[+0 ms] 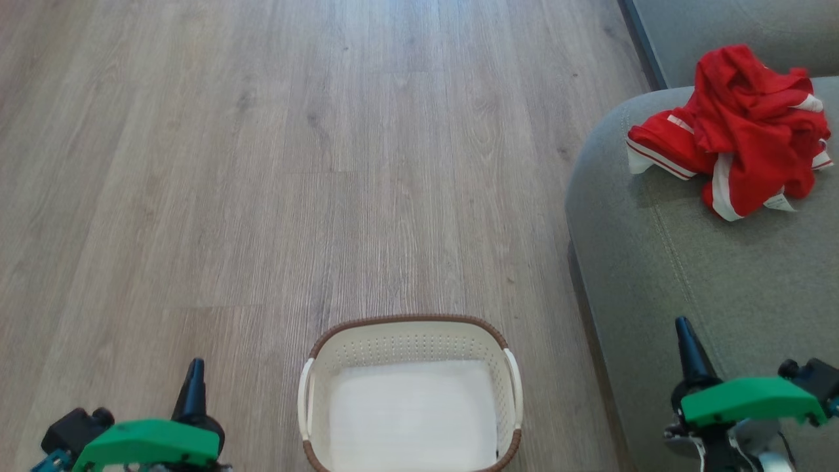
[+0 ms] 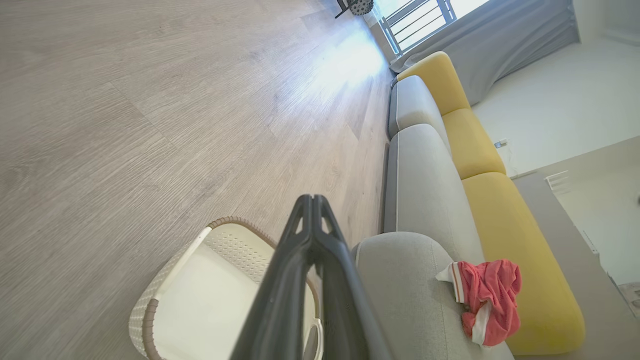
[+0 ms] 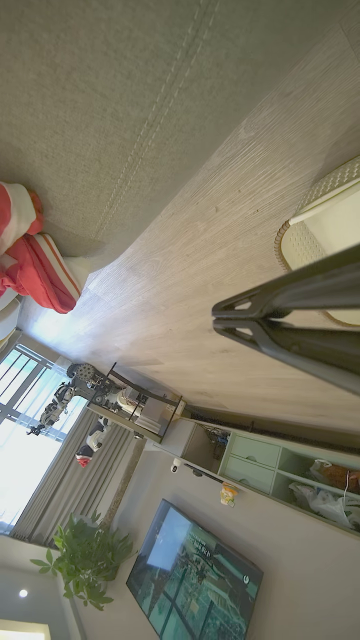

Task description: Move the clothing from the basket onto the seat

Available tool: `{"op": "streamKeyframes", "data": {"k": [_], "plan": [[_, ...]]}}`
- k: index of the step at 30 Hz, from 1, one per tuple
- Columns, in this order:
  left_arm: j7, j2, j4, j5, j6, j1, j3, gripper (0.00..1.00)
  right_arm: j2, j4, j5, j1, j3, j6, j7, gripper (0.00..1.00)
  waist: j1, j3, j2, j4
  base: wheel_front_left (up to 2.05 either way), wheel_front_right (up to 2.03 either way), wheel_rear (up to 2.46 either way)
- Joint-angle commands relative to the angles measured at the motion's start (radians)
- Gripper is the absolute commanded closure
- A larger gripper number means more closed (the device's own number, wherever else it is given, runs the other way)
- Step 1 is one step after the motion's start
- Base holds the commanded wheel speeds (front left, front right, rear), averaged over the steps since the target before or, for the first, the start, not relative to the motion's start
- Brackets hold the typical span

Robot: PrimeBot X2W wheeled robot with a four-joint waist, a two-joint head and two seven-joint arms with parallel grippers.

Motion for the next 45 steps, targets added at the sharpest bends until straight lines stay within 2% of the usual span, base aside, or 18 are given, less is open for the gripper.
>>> {"op": "streamKeyframes", "data": {"k": [1, 45], "plan": [[0.005, 0.004, -0.029, -0.025, -0.011, -0.060, 0.030, 1.00, -0.002, -0.041, 0.027, -0.058, 0.004, 0.000, 0.008, 1.00, 0.0000, 0.000, -0.0001, 0.000, 0.00, 0.00, 0.00], [0.130, -0.027, -0.013, -0.460, -0.126, -0.160, 0.137, 1.00, -0.001, -0.073, 0.499, -0.095, -0.039, 0.000, 0.133, 1.00, 0.0000, 0.015, -0.0001, -0.003, 0.00, 0.00, 0.00]]}}
